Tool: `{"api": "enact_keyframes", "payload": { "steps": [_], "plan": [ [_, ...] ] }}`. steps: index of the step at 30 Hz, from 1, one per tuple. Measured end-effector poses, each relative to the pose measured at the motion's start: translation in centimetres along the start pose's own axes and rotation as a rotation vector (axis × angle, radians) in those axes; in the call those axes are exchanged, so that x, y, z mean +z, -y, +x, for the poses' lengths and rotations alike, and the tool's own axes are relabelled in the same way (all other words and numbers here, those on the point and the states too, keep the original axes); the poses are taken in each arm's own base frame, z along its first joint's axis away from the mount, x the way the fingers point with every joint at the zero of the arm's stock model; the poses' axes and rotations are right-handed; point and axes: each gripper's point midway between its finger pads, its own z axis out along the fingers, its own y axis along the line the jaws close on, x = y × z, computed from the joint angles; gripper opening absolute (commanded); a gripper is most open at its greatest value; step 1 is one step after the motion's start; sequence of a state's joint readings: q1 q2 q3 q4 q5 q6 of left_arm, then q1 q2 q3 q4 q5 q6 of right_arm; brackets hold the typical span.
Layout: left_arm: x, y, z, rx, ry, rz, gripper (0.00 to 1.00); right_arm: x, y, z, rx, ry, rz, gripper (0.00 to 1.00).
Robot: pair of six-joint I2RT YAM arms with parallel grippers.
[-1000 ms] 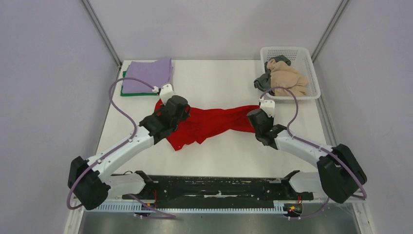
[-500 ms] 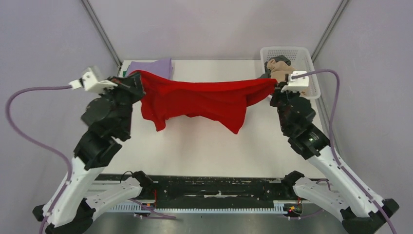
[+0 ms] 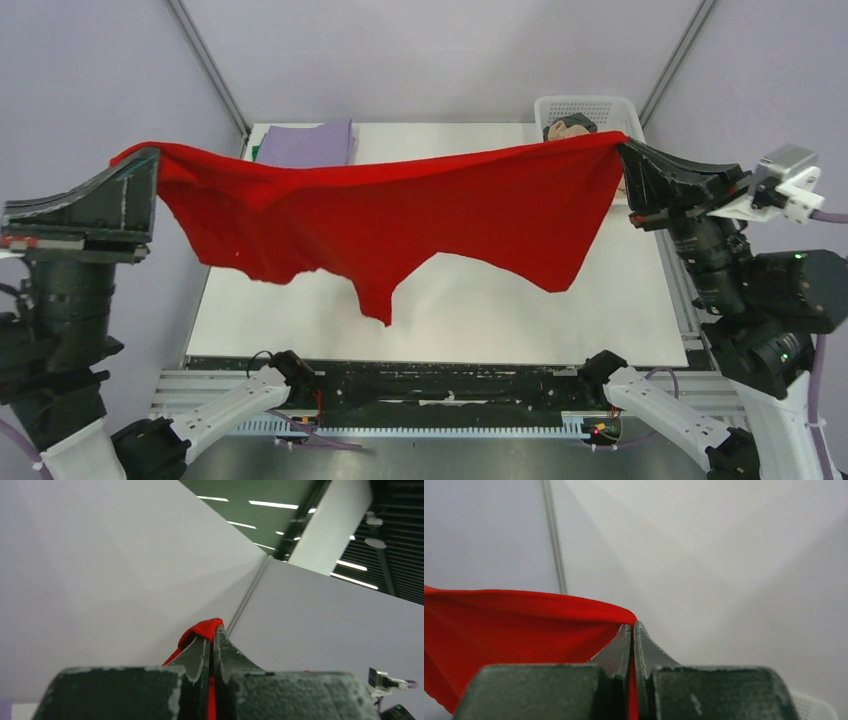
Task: Fold and stack the t-shirts
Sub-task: Flatten out the tshirt
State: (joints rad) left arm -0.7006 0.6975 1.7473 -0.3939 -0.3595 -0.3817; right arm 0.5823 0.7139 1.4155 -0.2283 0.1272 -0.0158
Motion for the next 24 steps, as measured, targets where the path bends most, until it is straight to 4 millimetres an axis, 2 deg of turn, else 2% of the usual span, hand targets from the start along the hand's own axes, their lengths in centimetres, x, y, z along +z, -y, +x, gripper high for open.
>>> {"api": "enact_keyframes", "payload": {
  "steps": [5, 8, 11, 14, 15, 17, 19, 20, 21, 24],
  "plan": [
    [-1.3, 3.8, -3.6, -0.017, 0.025, 0.168, 0.02, -1.3, -2.4, -3.9, 0.008, 0.061, -0.148, 0.00],
    [-1.6, 4.6, -4.5, -0.004, 0.039, 0.200, 0.02, -1.7, -2.9, -4.6, 0.007, 0.071, -0.177, 0.00],
    [-1.4, 4.3, -3.9, 0.021, 0.031, 0.182, 0.02, -1.7, -2.7, -4.2, 0.006, 0.057, -0.166, 0.00],
    [-0.1, 2.8, -1.5, 0.051, 0.000, 0.118, 0.03, -1.1, -1.8, -2.8, 0.001, 0.023, -0.114, 0.00],
    [0.6, 1.7, -0.2, 0.075, -0.014, 0.073, 0.04, -0.8, -1.3, -1.9, -0.002, 0.006, -0.083, 0.00],
    [2.1, -1.0, 2.9, 0.123, -0.053, -0.037, 0.06, 0.2, -0.2, 0.9, -0.010, -0.054, -0.011, 0.00],
    [3.8, -4.9, 7.0, 0.193, -0.085, -0.196, 0.07, 1.2, 1.2, 5.0, -0.028, -0.142, 0.077, 0.00],
    [4.6, -7.4, 9.7, 0.237, -0.107, -0.293, 0.07, 1.9, 2.1, 8.6, -0.047, -0.220, 0.141, 0.00],
    [5.1, -9.4, 12.1, 0.279, -0.133, -0.370, 0.06, 2.3, 2.7, 11.2, -0.063, -0.278, 0.179, 0.00],
    [5.6, -17.4, 21.8, 0.474, -0.273, -0.613, 0.02, 2.7, 5.3, 22.6, -0.158, -0.532, 0.340, 0.00]
  ]
}}
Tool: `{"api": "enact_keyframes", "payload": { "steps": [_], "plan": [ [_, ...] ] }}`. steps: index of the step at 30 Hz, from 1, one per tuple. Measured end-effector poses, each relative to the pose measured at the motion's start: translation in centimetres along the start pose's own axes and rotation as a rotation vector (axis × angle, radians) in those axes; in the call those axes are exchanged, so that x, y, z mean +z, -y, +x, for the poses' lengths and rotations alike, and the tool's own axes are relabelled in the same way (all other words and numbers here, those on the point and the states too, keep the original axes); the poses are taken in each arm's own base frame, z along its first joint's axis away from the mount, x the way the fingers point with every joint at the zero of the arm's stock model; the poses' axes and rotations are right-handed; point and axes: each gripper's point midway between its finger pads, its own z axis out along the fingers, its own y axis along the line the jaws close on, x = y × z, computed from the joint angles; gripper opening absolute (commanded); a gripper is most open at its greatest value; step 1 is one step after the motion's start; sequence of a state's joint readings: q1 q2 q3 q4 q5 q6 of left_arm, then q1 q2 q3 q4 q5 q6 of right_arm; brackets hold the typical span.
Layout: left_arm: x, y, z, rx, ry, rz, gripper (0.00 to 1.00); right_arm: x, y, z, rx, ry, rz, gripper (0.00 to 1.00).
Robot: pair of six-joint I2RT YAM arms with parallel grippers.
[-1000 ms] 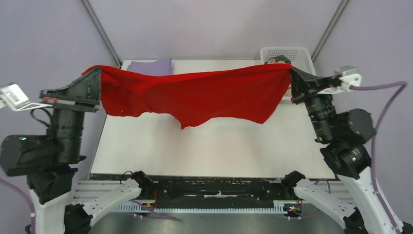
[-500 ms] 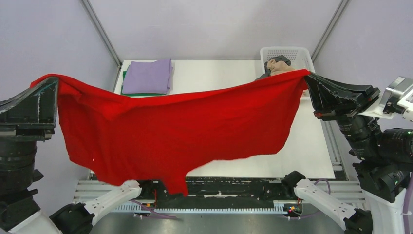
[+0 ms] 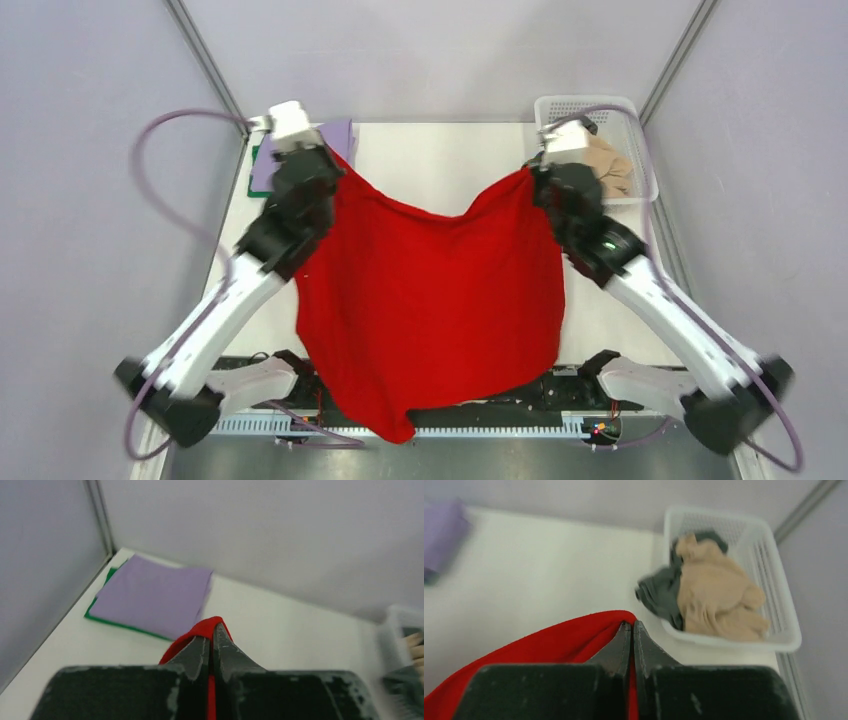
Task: Fold and stack the t-shirts
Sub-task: Flatten out the tshirt
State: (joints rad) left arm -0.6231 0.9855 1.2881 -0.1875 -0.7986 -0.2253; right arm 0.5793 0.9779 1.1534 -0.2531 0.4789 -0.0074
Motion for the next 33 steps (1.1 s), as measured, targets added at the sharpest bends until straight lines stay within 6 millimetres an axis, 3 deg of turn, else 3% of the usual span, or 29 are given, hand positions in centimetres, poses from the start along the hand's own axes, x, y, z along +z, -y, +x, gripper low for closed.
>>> {"api": "enact_keyframes", "payload": {
  "steps": [4, 6, 9, 11, 15, 21, 23, 24, 25, 26, 30, 32, 33],
  "plan": [
    [6.8, -2.8, 14.5, 0.259, -0.259, -0.170, 0.02, 5.7, 0.3, 13.3, -0.173, -0.328, 0.161, 0.00],
    [9.0, -4.9, 19.9, 0.319, -0.370, -0.230, 0.02, 7.3, 0.9, 18.5, -0.234, -0.454, 0.204, 0.01],
    [10.8, -7.0, 25.6, 0.354, -0.483, -0.265, 0.02, 8.7, 1.9, 21.1, -0.234, -0.505, 0.235, 0.03],
    [11.6, -7.6, 28.0, 0.361, -0.535, -0.269, 0.02, 9.9, 2.1, 22.4, -0.226, -0.520, 0.245, 0.05],
    [14.1, -7.0, 30.9, 0.344, -0.585, -0.254, 0.02, 12.6, 2.1, 24.2, -0.214, -0.534, 0.250, 0.08],
    [17.6, -5.3, 32.7, 0.309, -0.593, -0.225, 0.05, 15.4, 1.8, 25.0, -0.214, -0.514, 0.265, 0.11],
    [18.4, -5.1, 33.1, 0.303, -0.594, -0.224, 0.28, 16.0, 1.9, 24.9, -0.222, -0.499, 0.275, 0.15],
    [18.9, -5.0, 33.5, 0.303, -0.601, -0.228, 0.53, 16.5, 2.0, 24.7, -0.227, -0.490, 0.281, 0.16],
    [19.4, -4.9, 33.7, 0.300, -0.602, -0.228, 0.85, 16.9, 2.0, 24.6, -0.230, -0.483, 0.287, 0.18],
    [19.7, -4.8, 34.0, 0.299, -0.607, -0.226, 0.99, 17.3, 2.1, 24.4, -0.235, -0.476, 0.295, 0.28],
    [21.6, -3.8, 34.7, 0.264, -0.619, -0.221, 1.00, 19.0, 2.6, 23.7, -0.249, -0.454, 0.332, 0.67],
    [22.1, -3.2, 34.7, 0.253, -0.630, -0.202, 1.00, 19.4, 2.5, 23.3, -0.251, -0.447, 0.328, 0.96],
    [22.1, -2.9, 34.6, 0.248, -0.637, -0.193, 1.00, 19.4, 2.5, 23.3, -0.248, -0.446, 0.325, 0.98]
  ]
}}
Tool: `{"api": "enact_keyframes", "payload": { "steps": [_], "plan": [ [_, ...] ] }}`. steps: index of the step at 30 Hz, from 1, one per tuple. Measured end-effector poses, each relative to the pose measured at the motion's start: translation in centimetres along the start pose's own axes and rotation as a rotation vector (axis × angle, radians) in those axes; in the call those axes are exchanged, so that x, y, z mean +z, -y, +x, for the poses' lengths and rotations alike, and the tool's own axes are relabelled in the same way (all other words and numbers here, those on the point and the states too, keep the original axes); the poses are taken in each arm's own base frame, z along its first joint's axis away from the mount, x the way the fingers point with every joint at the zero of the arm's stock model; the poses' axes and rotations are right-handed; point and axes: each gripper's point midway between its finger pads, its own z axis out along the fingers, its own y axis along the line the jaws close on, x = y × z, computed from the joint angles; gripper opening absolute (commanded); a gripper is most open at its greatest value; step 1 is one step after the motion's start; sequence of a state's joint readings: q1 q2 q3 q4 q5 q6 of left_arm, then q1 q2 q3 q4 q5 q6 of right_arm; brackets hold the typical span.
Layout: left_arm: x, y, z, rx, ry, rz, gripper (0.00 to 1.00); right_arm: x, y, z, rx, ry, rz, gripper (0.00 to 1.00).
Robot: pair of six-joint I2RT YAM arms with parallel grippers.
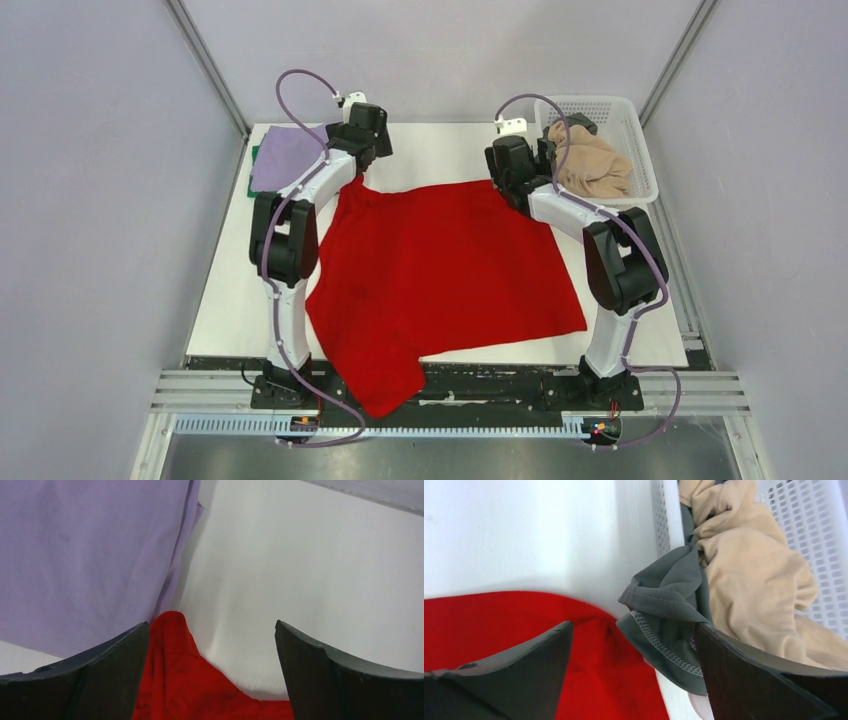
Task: Fold and stack the t-shirts
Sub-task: Flatten out the tshirt
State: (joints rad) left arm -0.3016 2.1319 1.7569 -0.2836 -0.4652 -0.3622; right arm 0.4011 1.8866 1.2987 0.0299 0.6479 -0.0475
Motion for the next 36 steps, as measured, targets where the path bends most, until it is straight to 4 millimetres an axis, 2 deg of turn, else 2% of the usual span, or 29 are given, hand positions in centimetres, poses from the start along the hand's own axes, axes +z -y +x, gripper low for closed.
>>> {"api": "enact_keyframes", "payload": {
  "steps": [6, 9, 11, 15, 17, 22, 26, 33, 36],
  "plan": [
    [-1.8, 0.7, 0.2, -0.021, -0.042, 0.078, 1.00, -0.6, -1.4, -0.2, 0.001, 0.010, -0.106, 0.98],
    [-4.4, 0.1, 1.1, -0.043, -0.072, 0.116, 1.00, -1.7, -2.5, -0.2, 0.016, 0.023, -0.205, 0.98],
    [-7.4, -0.6, 2.1, -0.073, -0.088, 0.160, 1.00, -2.2, -3.3, -0.1, 0.027, 0.029, -0.261, 0.98],
    [-10.3, -0.9, 3.5, -0.118, -0.104, 0.226, 1.00, -2.5, -4.3, 0.1, 0.037, 0.025, -0.317, 0.98],
    [-11.0, -0.8, 4.8, -0.133, -0.124, 0.250, 1.00, -2.5, -4.8, 0.3, 0.038, 0.022, -0.336, 0.98],
    [-10.2, -0.2, 8.1, -0.147, -0.204, 0.261, 1.00, -2.0, -5.9, 1.7, 0.049, -0.008, -0.364, 0.98],
    [-8.3, 0.1, 10.2, -0.143, -0.253, 0.238, 1.00, -2.1, -6.3, 4.2, 0.046, -0.047, -0.377, 0.98],
    [-5.3, 1.1, 12.2, -0.137, -0.304, 0.217, 1.00, -1.7, -6.6, 9.2, 0.029, -0.143, -0.358, 0.98],
    [-4.4, 1.4, 12.4, -0.140, -0.305, 0.209, 1.00, -1.6, -6.2, 10.5, 0.037, -0.169, -0.329, 0.98]
  ]
}}
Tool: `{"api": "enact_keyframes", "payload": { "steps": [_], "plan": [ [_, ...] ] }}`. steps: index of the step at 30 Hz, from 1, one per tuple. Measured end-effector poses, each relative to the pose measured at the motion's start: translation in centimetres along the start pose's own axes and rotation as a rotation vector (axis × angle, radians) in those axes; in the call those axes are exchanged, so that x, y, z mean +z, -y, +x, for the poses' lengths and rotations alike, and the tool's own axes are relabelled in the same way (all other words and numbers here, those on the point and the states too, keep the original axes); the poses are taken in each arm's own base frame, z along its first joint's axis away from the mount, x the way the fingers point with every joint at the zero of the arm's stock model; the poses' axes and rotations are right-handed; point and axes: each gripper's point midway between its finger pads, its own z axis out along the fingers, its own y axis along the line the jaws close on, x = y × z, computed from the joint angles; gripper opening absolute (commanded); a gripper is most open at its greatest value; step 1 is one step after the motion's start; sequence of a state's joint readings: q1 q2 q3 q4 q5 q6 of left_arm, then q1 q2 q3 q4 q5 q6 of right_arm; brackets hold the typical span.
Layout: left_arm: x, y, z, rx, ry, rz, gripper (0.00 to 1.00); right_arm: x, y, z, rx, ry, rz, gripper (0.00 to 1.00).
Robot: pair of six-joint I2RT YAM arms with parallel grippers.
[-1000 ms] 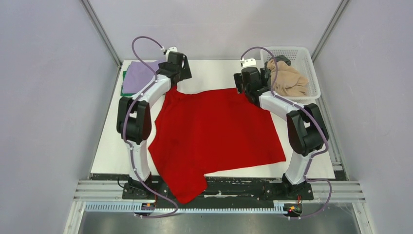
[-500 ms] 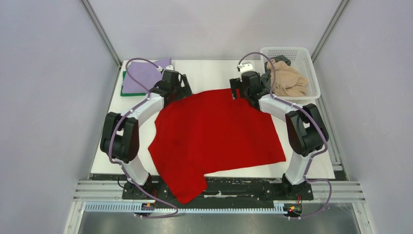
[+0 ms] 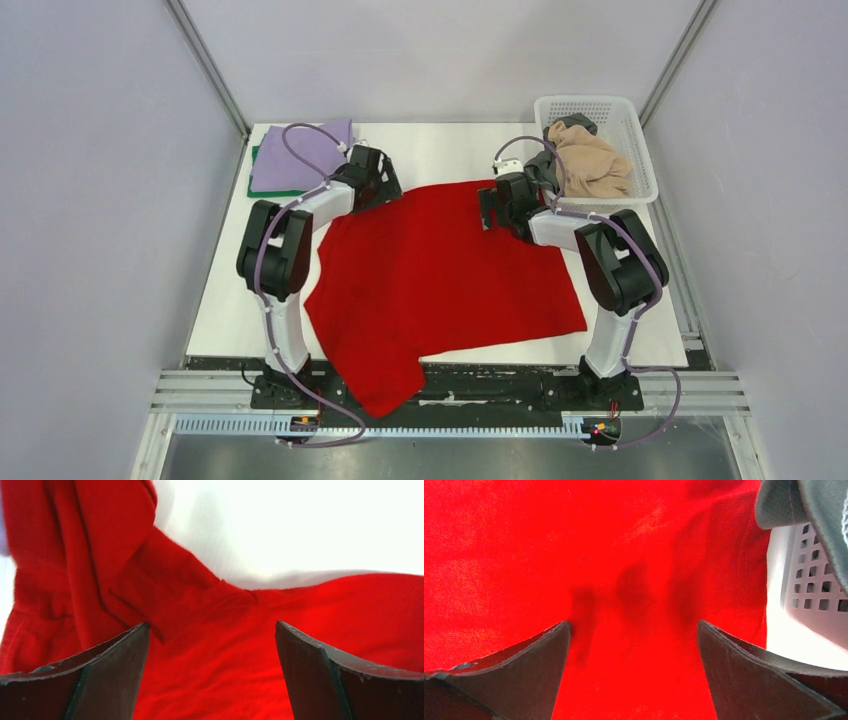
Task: Fold and stack the t-shirts
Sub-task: Flatten out the tshirt
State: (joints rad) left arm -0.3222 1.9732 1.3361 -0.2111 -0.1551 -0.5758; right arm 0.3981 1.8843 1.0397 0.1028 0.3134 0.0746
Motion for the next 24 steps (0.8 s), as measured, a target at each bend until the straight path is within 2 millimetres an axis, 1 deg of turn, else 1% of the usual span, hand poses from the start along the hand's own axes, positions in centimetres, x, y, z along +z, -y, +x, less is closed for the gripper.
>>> {"api": "enact_keyframes", "payload": {
  "steps": [3, 6, 12, 17, 21, 22, 24],
  "plan": [
    [1.2, 0.3, -0.3, 0.000, 0.002, -0.005, 1.00, 0.0, 0.2, 0.2, 0.031, 0.010, 0.013, 0.98],
    [2.6, 0.7, -1.0, -0.002, 0.016, -0.013, 1.00, -0.1, 0.6, 0.5, 0.063, 0.021, 0.025, 0.98],
    [4.7, 2.7, -3.3, -0.024, 0.062, 0.017, 1.00, -0.3, 1.2, 0.9, 0.092, 0.026, 0.038, 0.98],
    [6.4, 5.0, -5.3, -0.041, 0.102, 0.082, 1.00, -0.4, 1.4, 1.0, 0.092, 0.026, 0.046, 0.98],
    [8.7, 7.6, -7.9, -0.049, 0.149, 0.141, 1.00, -0.5, 1.5, 1.0, 0.092, 0.026, 0.052, 0.98],
    [9.4, 8.6, -8.8, -0.051, 0.164, 0.165, 1.00, -0.5, 1.6, 1.0, 0.092, 0.026, 0.054, 0.98],
    [10.2, 10.0, -10.0, -0.050, 0.180, 0.206, 1.00, -0.5, 1.6, 1.0, 0.092, 0.026, 0.056, 0.98]
  ]
}}
